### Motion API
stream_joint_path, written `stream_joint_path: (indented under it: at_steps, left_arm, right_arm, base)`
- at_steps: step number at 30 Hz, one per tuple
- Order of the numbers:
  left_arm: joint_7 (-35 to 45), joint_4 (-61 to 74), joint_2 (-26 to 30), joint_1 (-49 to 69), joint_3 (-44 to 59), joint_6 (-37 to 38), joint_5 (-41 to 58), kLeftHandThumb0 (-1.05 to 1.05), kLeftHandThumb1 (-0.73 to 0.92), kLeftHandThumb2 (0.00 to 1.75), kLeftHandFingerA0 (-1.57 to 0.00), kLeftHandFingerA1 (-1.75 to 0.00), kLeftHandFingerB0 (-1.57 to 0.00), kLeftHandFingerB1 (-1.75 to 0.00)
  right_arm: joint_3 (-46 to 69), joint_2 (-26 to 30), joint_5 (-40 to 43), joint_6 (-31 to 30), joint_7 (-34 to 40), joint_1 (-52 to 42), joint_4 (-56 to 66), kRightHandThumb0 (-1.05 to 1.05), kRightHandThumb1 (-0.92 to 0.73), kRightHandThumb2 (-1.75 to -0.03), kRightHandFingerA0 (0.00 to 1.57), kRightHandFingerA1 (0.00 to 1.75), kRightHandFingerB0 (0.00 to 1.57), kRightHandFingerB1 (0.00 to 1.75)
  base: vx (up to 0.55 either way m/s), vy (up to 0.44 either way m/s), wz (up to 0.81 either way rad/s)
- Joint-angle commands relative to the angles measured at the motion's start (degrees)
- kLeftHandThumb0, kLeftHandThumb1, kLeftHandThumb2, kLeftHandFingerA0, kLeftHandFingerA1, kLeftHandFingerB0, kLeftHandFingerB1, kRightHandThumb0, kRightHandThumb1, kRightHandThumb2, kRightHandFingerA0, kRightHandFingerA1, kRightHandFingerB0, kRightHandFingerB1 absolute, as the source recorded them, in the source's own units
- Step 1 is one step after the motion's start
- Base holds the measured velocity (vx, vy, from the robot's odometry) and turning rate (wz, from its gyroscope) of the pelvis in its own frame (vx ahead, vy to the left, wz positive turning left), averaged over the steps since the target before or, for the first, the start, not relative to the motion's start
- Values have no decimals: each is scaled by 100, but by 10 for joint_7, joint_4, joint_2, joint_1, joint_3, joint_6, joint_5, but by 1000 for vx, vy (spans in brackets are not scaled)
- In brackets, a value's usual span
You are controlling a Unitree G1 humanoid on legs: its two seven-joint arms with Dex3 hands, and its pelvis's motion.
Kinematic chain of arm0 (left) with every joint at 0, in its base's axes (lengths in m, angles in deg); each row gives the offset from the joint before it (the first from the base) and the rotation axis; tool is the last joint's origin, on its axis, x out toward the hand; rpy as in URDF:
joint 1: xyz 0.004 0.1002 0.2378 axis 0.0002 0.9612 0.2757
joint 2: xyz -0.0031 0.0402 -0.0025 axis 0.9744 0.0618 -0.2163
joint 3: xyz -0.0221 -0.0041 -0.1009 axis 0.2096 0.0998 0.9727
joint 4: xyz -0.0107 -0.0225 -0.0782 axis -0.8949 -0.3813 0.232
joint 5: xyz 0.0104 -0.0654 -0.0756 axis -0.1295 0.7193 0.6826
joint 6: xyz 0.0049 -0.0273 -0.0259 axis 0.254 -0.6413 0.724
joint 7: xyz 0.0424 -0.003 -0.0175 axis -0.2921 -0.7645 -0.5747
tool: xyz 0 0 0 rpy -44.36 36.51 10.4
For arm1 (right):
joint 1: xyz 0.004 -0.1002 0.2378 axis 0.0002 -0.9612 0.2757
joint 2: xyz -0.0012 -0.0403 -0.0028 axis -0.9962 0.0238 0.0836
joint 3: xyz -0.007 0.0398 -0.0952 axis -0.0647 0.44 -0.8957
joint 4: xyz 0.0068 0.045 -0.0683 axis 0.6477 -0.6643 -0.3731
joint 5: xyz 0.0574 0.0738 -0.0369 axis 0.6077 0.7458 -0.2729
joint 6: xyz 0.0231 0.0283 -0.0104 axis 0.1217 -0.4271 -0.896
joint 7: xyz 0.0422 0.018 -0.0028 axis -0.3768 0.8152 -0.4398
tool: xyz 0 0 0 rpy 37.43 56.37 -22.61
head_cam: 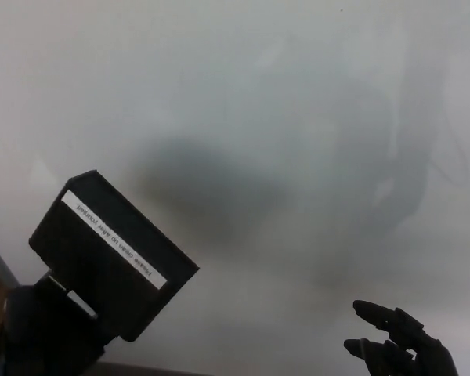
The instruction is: A magnetic marker holder is on the left hand side of the white board, the robot put the index and middle finger into the opening of the container and pull off the magnetic holder and hand it to a human on the left hand side.
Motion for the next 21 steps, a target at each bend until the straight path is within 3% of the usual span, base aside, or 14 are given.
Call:
stream_joint_path:
  at_steps: [1,4,5,6,7,12,13,16,17,21]
  left_arm:
    - [70,112,-56,53,40,-69,306,-102,44,89,-48,-42,-39,-43]
    - [65,121,-64,56,37,-62,310,-101,45,90,-49,-43,-36,-43]
    - [71,118,-59,53,35,-67,313,-105,58,60,-53,-39,-41,-37]
    - [78,113,-53,49,33,-73,315,-105,58,60,-53,-39,-41,-37]
    - [85,109,-50,47,33,-70,314,-102,42,88,-51,-43,-40,-43]
    - [87,112,-50,53,30,-58,312,-104,43,90,-49,-42,-38,-44]
    - [87,111,-50,54,30,-56,313,-105,59,60,-55,-40,-43,-39]
    - [90,112,-59,50,26,-36,311,-105,61,60,-53,-40,-40,-39]
    - [90,107,-52,49,23,-51,318,-100,41,87,-56,-45,-42,-45]
    - [88,100,-40,49,18,-71,332,-100,41,87,-56,-45,-42,-45]
  right_arm:
    - [-6,24,-25,-7,29,-25,-20,-60,-76,-63,75,49,59,44]
    - [-7,25,-26,-6,30,-24,-18,-60,-76,-63,75,49,60,44]
    - [-8,25,-27,-7,31,-25,-16,-60,-76,-63,75,49,60,44]
    - [-9,25,-29,-7,32,-25,-15,-60,-76,-63,75,49,60,44]
    - [-10,26,-31,-8,35,-25,-15,-60,-77,-63,76,48,61,44]
    - [-10,25,-31,-7,35,-22,-16,-60,-76,-63,74,49,61,44]
    - [-12,26,-34,-8,39,-22,-15,-61,-76,-63,76,48,62,44]
    - [-12,26,-32,-9,38,-22,-14,-60,-76,-63,76,48,62,44]
    - [-12,26,-33,-9,39,-22,-14,-59,-76,-63,75,48,62,44]
    - [-12,26,-34,-8,40,-21,-15,-59,-76,-63,75,48,62,44]
  base:
    - [0,0,0]
    - [0,0,0]
    - [0,0,0]
    - [0,0,0]
    - [0,0,0]
    - [0,0,0]
    - [0,0,0]
    - [0,0,0]
    - [0,0,0]
    - [0,0,0]
